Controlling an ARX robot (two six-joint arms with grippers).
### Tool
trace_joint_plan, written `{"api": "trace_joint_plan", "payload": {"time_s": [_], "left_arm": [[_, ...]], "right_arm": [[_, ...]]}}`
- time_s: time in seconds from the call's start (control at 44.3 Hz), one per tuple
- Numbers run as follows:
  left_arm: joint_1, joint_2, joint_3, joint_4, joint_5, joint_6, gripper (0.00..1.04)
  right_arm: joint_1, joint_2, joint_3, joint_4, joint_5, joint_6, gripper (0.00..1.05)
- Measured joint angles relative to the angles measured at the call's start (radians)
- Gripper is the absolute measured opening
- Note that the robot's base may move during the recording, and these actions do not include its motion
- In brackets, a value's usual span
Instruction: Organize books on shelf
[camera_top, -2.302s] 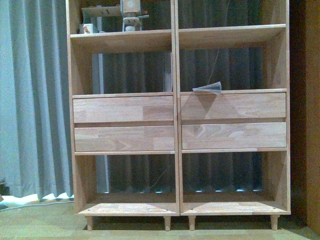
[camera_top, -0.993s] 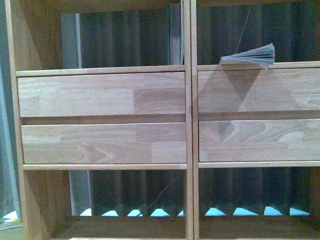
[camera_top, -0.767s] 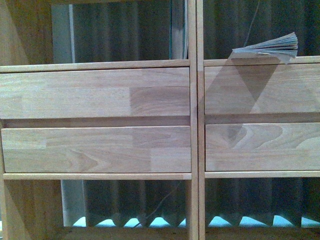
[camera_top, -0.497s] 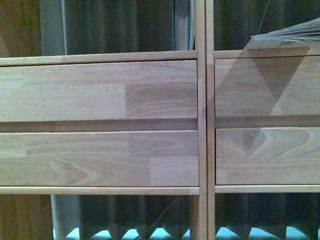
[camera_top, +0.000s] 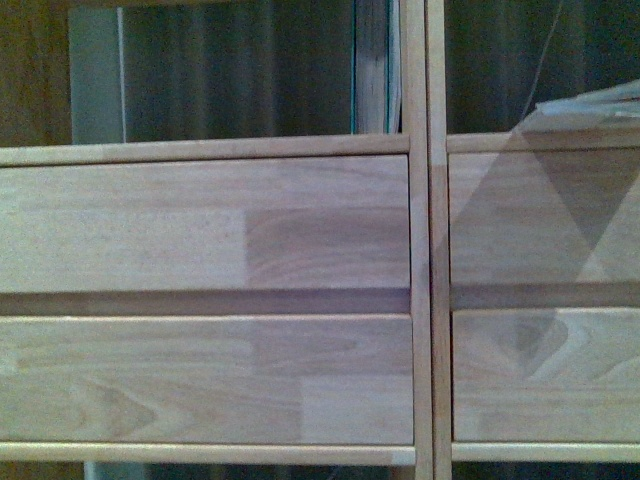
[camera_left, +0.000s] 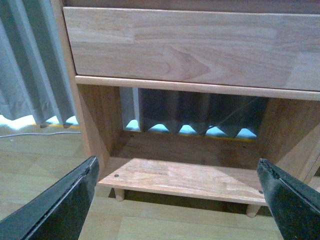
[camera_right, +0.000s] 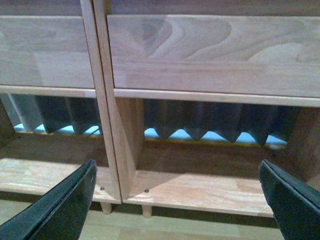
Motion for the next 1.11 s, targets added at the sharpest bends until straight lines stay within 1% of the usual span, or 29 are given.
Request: {"api": "trace_joint_plan", "payload": {"time_s": [0.7,0.722,0.767,0.813,0.858,0.926,0.993,1.106], "left_arm": [[0.000,0.000,0.000,0.000,0.000,0.000,0.97],[0.000,0.000,0.000,0.000,0.000,0.000,0.97],[0.000,0.000,0.000,0.000,-0.001,0.000,0.97],[0.000,0.000,0.000,0.000,0.001,0.000,0.97],[0.000,0.000,0.000,0.000,0.000,0.000,0.97],[0.000,0.000,0.000,0.000,0.000,0.000,0.97],[0.000,0.000,0.000,0.000,0.000,0.000,0.97],[0.000,0.000,0.000,0.000,0.000,0.000,0.97]], "right_arm": [[0.000,0.000,0.000,0.000,-0.001,0.002,0.98],[-0.013,0.012,0.004,-0.014,-0.036,0.013,0.98],[-0.053,0.060,0.019,-0.027,-0.172,0.056,0.98],[-0.075,0.143,0.050,0.007,-0.266,0.100,0.98],[-0.070,0.259,0.097,0.084,-0.316,0.175,0.98],[-0.033,0.439,0.185,0.227,-0.301,0.273,0.98],[0.022,0.630,0.308,0.388,-0.260,0.387,0.98],[0.071,0.909,0.475,0.527,-0.248,0.584,0.98]]}}
